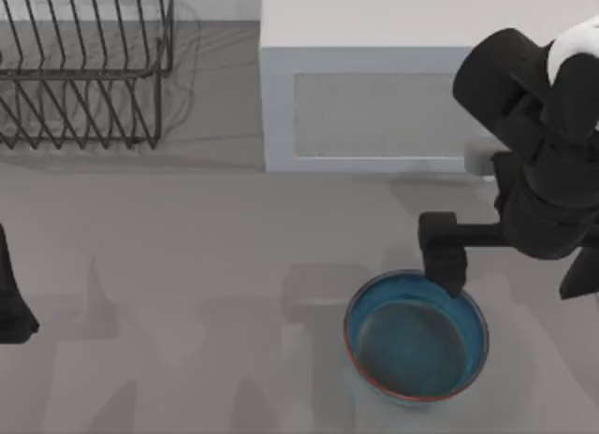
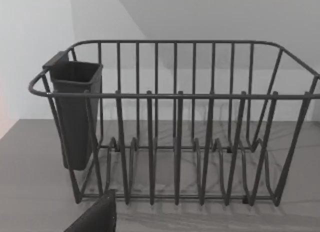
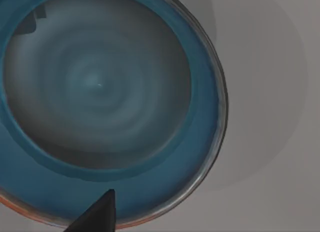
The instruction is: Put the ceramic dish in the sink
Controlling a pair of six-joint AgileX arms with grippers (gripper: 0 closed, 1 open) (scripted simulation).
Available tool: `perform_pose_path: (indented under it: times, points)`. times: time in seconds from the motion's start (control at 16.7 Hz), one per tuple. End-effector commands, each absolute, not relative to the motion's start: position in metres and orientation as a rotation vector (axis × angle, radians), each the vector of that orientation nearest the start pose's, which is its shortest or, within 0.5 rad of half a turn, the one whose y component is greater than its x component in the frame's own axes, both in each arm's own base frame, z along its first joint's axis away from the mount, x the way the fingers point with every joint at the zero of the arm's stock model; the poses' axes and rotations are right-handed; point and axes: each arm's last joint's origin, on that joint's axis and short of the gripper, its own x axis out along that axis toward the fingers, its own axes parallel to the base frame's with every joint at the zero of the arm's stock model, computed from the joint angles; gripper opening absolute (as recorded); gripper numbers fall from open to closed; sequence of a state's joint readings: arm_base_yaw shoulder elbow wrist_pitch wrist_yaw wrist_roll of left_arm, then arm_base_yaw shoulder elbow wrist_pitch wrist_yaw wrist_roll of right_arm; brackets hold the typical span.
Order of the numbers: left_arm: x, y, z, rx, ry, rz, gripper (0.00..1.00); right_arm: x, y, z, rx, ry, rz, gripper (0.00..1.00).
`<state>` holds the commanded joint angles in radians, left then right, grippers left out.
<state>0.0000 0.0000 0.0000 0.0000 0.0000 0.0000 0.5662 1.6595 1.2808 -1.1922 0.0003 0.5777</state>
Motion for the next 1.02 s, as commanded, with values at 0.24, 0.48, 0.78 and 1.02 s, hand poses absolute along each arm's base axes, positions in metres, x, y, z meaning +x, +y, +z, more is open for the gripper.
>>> perform_pose_path:
  times: [0.24, 0.48, 0.78, 1.02]
  points:
    - [0.106, -0.001, 0.160, 0.000, 0.000, 0.000, 1.00, 0.252, 0.162, 0.224, 0.009, 1.572, -0.010, 1.00]
    - [0.106, -0.001, 0.160, 0.000, 0.000, 0.000, 1.00, 0.255, 0.164, 0.186, 0.008, 1.569, -0.007, 1.00]
    - [0.106, -0.001, 0.160, 0.000, 0.000, 0.000, 1.00, 0.252, 0.163, 0.134, 0.009, 1.568, -0.007, 1.00]
    - [0.106, -0.001, 0.160, 0.000, 0.000, 0.000, 1.00, 0.251, 0.163, 0.129, 0.008, 1.571, -0.008, 1.00]
